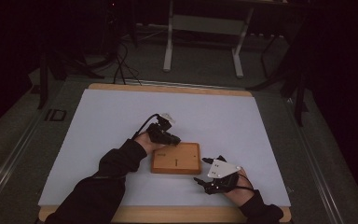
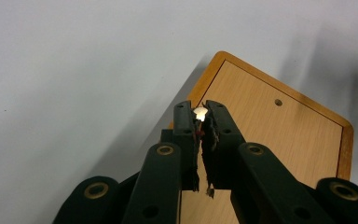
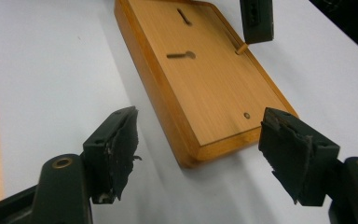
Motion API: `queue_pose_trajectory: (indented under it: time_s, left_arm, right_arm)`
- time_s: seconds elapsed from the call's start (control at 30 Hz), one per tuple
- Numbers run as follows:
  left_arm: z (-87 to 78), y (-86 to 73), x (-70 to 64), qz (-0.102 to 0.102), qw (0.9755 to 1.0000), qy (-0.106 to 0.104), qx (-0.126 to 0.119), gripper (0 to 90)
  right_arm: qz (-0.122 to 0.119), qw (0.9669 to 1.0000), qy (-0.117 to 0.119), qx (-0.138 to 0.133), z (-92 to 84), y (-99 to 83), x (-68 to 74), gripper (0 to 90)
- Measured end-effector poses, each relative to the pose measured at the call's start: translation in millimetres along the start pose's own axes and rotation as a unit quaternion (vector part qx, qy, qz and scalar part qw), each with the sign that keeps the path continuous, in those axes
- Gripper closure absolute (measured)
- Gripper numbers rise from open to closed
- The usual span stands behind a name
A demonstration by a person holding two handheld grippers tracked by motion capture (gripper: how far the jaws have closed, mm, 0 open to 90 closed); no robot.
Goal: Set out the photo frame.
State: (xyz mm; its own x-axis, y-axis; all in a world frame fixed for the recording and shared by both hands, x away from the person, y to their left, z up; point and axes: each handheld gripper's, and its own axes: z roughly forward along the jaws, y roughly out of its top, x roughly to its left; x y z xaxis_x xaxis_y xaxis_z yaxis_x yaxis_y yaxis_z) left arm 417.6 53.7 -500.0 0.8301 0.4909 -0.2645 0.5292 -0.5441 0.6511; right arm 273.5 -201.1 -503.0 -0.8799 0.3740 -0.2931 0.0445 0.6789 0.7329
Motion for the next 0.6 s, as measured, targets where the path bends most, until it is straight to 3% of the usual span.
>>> queue_pose_trajectory:
  time_s: [0.17, 0.37, 0.47, 0.6]
  left_arm:
    - [0.5, 1.1, 4.9, -0.014, 0.9998, -0.013, -0.001, 84.8]
    - [0.6, 2.0, 4.5, -0.012, 0.9999, -0.012, 0.004, 84.8]
    - [0.5, 2.4, 4.8, -0.011, 0.9998, -0.012, 0.006, 84.8]
    - [0.9, 3.0, 5.8, -0.014, 0.9998, -0.014, 0.007, 84.8]
  right_arm:
    - [-0.049, 0.9982, -0.023, 0.024, 2.2, -0.8, 7.5, 30.8]
    - [-0.108, 0.9917, -0.053, 0.045, 6.3, -2.0, 16.8, 35.5]
    - [-0.161, 0.9810, -0.087, 0.064, 12.0, -3.2, 27.2, 40.0]
    - [-0.234, 0.9601, -0.122, 0.094, 19.1, -5.7, 34.9, 45.1]
